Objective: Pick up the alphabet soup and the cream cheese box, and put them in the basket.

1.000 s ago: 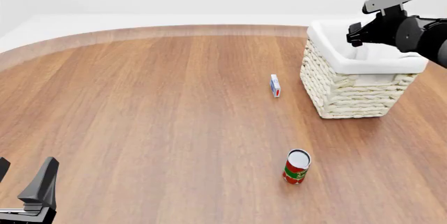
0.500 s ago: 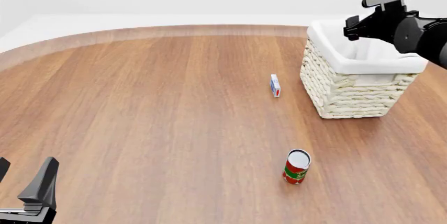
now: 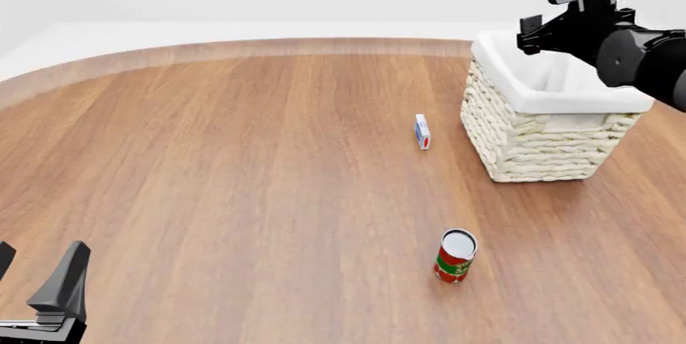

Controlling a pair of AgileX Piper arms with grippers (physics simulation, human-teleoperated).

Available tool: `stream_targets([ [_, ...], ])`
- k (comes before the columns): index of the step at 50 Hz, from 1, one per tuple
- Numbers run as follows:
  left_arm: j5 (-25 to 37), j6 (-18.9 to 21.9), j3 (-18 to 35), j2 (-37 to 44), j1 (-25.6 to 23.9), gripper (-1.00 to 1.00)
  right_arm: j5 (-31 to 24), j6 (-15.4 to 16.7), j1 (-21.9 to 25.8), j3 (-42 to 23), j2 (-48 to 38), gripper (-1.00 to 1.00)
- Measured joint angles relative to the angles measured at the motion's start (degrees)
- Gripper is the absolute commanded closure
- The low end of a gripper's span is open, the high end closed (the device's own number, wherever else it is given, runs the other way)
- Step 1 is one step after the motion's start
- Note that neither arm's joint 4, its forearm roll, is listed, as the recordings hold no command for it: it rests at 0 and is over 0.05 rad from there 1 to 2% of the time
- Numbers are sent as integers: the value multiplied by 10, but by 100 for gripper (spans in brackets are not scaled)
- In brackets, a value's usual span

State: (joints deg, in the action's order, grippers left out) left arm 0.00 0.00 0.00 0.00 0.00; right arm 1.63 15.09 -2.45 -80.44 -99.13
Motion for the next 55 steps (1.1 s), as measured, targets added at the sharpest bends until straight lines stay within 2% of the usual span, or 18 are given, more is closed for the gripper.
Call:
stream_targets([
  [29, 0, 0, 0, 0, 0, -100, 64, -12, 57, 45, 37, -100],
  [55, 0, 0, 0, 0, 0, -100, 73, -15, 114, 57, 47, -100],
])
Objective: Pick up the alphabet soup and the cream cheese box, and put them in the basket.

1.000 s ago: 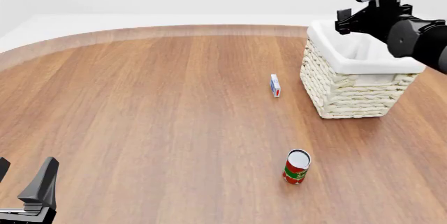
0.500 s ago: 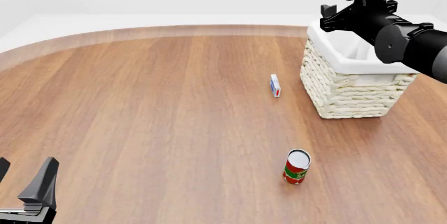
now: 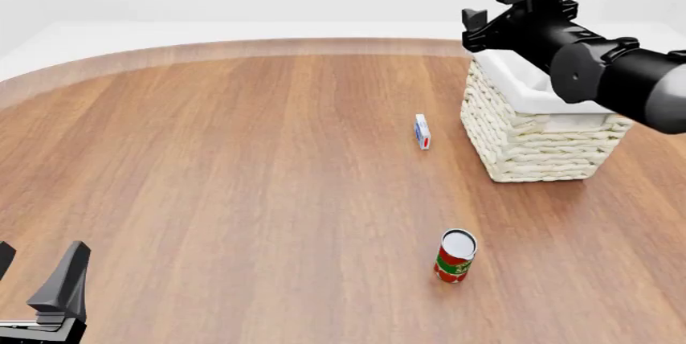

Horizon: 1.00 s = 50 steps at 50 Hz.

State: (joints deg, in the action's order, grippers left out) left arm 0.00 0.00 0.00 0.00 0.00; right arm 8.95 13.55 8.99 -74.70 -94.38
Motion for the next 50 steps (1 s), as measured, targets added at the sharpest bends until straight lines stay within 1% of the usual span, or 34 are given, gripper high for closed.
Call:
stream_targets([
  [18, 0, 0, 0, 0, 0, -100, -10, 8, 44, 2, 1, -100],
  [22, 0, 0, 0, 0, 0, -100, -3, 13, 72, 23, 15, -100],
  [25, 0, 0, 0, 0, 0, -100, -9, 21, 76, 31, 18, -100],
  [36, 0, 0, 0, 0, 0, -100, -4, 32, 86, 57, 12, -100],
  [50, 0, 0, 0, 0, 0, -100, 18, 29, 94, 87, 0, -100],
])
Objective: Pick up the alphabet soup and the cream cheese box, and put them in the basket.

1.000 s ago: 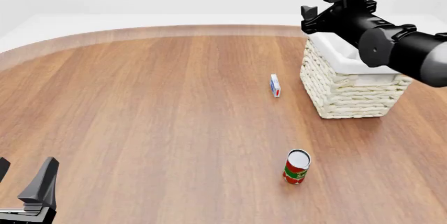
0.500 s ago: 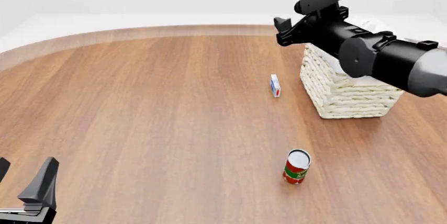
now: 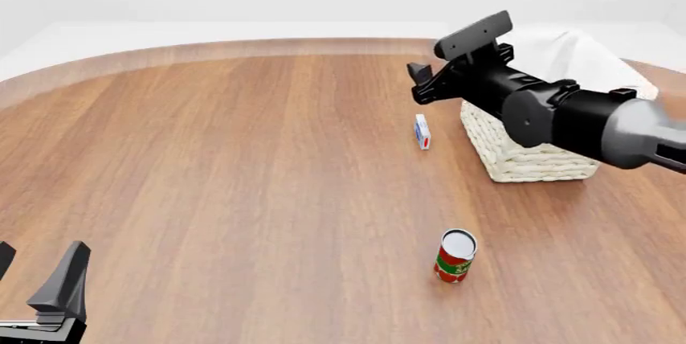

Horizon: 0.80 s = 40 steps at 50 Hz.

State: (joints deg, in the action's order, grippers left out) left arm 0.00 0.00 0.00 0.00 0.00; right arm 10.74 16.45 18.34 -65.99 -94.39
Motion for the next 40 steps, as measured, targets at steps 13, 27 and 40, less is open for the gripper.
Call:
stream_targets([
  [13, 0, 0, 0, 0, 0, -100, 25, -6, 7, 25, -18, -100],
  [27, 0, 0, 0, 0, 0, -100, 31, -25, 11, 21, -47, -100],
  [40, 0, 0, 0, 0, 0, -100, 7, -59, 8, -10, -77, -100],
])
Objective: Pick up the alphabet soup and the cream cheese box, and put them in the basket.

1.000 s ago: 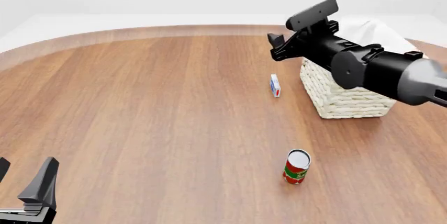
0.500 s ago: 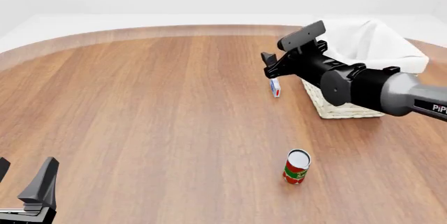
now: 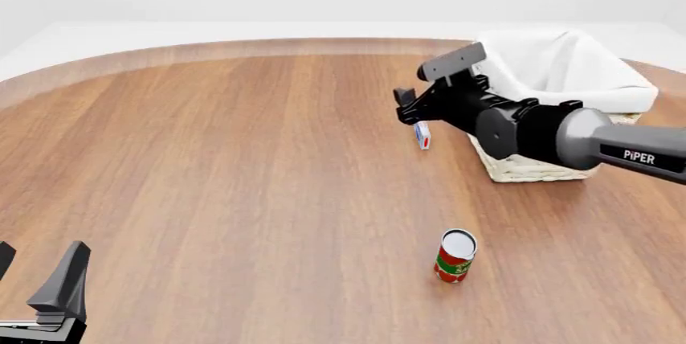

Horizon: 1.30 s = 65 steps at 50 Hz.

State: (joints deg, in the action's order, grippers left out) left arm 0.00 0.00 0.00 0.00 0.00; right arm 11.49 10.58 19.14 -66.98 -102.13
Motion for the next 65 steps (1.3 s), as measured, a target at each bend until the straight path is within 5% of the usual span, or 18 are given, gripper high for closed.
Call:
stream_targets([
  [18, 0, 0, 0, 0, 0, -100, -56, -33, -11, -89, -58, -100],
  [65, 0, 0, 0, 0, 0, -100, -112, -50, -43, -232, -185, -100],
])
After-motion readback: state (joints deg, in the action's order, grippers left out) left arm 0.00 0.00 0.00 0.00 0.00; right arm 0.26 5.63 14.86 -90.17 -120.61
